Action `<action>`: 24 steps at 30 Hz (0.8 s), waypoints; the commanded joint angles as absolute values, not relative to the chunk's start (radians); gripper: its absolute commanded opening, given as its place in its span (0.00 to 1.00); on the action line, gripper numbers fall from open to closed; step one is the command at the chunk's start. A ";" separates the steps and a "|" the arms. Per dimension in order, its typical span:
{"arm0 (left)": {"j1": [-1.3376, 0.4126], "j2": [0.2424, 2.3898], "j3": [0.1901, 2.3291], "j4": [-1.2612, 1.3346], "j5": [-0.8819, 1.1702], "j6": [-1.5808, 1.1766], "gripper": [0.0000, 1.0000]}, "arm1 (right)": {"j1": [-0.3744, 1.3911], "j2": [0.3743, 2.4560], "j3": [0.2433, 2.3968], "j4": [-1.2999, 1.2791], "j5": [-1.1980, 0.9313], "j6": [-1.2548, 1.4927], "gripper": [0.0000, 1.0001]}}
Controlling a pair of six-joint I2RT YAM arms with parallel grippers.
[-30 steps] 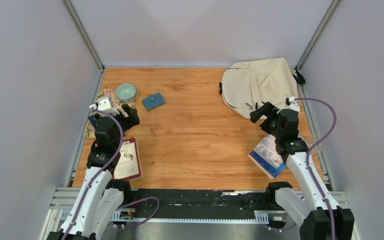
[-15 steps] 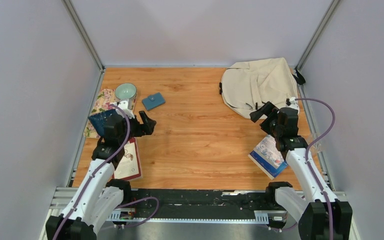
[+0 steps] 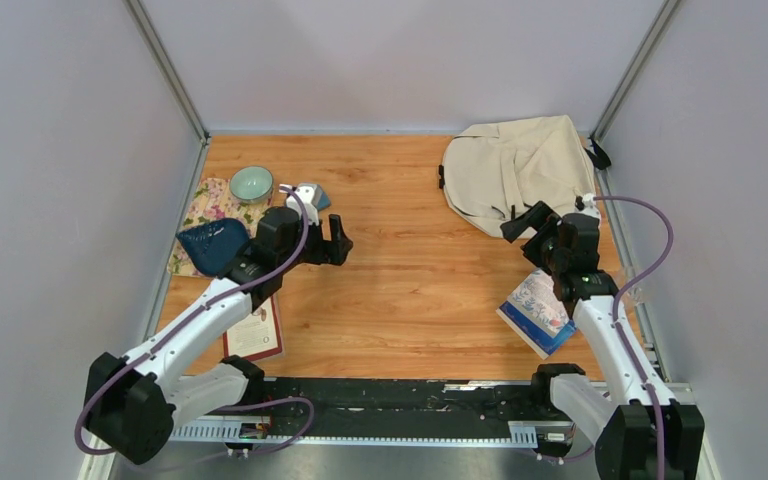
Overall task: Pack the student bag
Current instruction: Move the student bag to the center of the board.
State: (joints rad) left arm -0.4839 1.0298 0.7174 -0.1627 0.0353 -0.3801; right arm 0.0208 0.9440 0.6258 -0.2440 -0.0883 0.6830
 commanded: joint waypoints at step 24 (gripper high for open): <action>-0.499 0.963 0.686 -0.238 0.086 -0.265 0.93 | -0.057 1.626 1.121 -0.322 0.191 0.940 0.93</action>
